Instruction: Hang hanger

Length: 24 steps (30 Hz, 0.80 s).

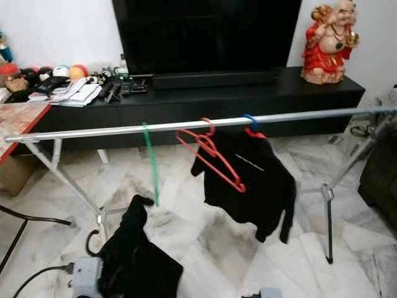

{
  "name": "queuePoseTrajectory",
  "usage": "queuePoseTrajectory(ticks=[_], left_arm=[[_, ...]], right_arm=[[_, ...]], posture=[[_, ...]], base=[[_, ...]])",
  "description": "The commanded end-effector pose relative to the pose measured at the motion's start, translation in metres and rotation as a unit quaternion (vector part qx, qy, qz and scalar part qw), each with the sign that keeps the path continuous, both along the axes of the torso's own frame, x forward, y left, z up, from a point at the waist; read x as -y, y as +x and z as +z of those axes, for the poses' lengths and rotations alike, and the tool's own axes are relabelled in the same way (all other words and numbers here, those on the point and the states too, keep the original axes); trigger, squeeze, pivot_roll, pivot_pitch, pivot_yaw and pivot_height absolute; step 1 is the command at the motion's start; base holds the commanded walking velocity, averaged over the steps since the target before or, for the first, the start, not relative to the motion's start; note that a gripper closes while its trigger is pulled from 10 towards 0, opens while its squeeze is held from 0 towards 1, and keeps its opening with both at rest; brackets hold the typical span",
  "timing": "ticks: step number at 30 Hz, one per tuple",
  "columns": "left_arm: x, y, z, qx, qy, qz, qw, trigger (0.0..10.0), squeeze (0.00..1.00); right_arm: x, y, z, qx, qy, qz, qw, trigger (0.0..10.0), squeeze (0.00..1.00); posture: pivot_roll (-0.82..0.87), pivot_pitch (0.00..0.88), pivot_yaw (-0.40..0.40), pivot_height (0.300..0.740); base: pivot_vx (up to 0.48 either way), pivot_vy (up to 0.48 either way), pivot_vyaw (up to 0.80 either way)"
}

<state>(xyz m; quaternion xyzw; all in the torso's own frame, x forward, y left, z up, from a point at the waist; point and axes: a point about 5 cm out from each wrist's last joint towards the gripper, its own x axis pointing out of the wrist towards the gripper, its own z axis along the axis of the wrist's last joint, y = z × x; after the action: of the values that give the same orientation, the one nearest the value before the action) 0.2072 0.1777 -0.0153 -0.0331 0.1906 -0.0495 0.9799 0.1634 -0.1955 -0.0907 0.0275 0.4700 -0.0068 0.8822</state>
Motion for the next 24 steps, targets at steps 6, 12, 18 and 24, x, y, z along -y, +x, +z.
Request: queuePoseTrajectory(ticks=[6,12,18,24], left_arm=[[-0.0106,0.0029,0.0066,0.014,0.016,0.008,1.0,10.0,0.0],[-0.0109,0.0011,0.0051,0.011,0.021,0.013,1.0,10.0,0.0],[-0.0134,0.0023,0.0089,0.026,0.01,0.038,0.999,10.0,0.0],[-0.0145,0.0047,0.0098,0.026,0.012,0.045,0.999,10.0,0.0]], right_arm=[[-0.0079,0.0007,-0.0009,-0.004,0.005,0.011,1.0,10.0,0.0],[-0.0084,-0.0001,-0.0012,-0.007,-0.003,0.036,0.999,10.0,0.0],[-0.0073,-0.0015,-0.0016,-0.007,-0.001,0.032,0.999,10.0,0.0],[-0.0065,-0.0023,-0.0017,-0.007,-0.004,0.037,0.999,10.0,0.0]], posture=[[-0.03,0.069,0.033,0.74],[-0.03,0.071,0.03,0.74],[-0.03,0.074,0.023,0.74],[-0.04,0.076,0.023,0.74]], base=[[0.0,-0.48,0.0],[0.0,-0.479,0.0],[0.0,-0.079,0.0],[0.0,0.0,0.0]])
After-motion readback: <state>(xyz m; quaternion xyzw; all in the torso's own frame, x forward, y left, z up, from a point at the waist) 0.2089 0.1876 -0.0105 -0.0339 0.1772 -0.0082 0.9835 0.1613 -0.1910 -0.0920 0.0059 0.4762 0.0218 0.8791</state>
